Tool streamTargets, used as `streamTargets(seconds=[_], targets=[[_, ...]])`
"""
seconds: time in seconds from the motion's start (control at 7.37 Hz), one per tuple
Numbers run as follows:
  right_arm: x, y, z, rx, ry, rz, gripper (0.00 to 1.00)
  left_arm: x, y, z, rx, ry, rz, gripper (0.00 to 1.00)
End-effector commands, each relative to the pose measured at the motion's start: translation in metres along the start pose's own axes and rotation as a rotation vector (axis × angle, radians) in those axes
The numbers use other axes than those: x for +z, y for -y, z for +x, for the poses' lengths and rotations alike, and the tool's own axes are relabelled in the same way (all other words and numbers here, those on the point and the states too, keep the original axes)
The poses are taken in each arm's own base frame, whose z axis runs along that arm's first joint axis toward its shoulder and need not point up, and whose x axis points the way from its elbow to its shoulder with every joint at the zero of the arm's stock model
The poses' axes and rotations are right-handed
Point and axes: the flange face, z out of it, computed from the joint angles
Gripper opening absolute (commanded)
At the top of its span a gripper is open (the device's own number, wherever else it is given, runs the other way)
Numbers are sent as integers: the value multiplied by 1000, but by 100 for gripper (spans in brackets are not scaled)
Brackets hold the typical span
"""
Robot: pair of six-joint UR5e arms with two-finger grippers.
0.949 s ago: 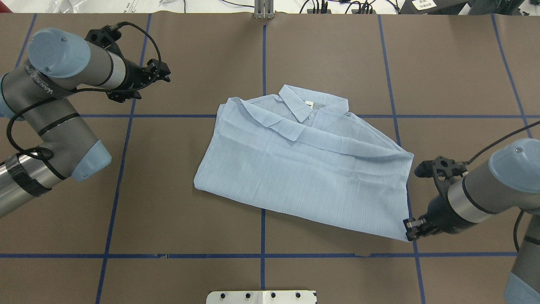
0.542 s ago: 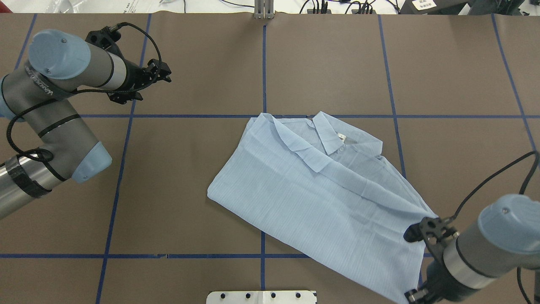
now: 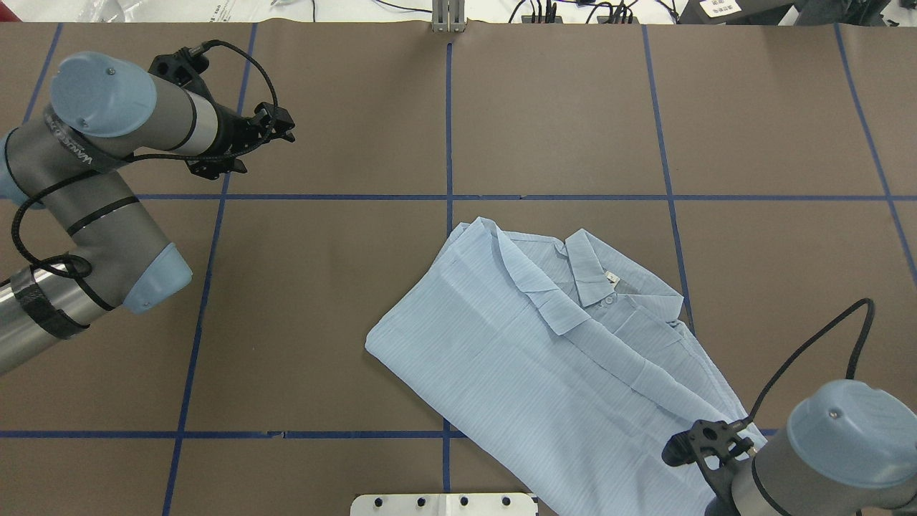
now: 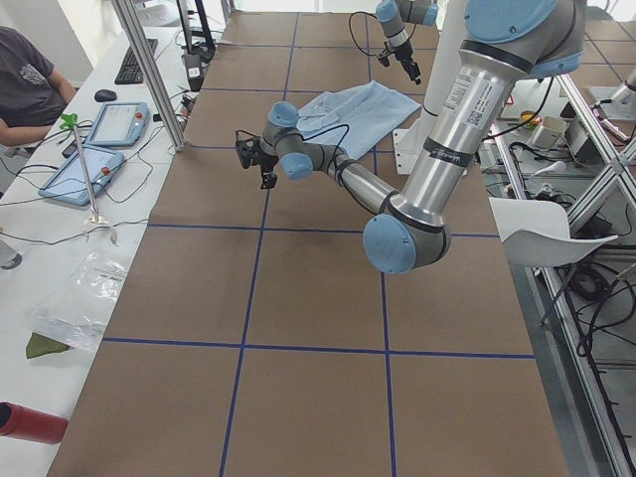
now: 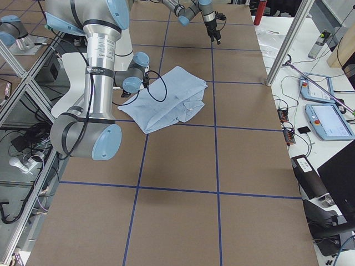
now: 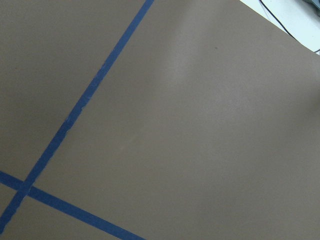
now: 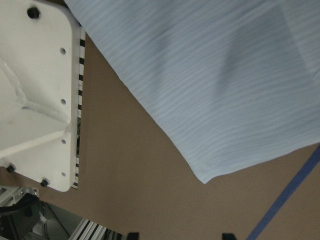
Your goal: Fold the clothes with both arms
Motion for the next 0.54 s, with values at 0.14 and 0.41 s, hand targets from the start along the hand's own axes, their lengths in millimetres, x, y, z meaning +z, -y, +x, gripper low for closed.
streamTargets(seconds=[0.14,0.41], targets=[[-107,84,-37,52,148,317,100,-7,-128,24,-82,-24,-177,99],[-147,111,-11,116,141,426,100,-18,-222,38,-173,10,-242,98]])
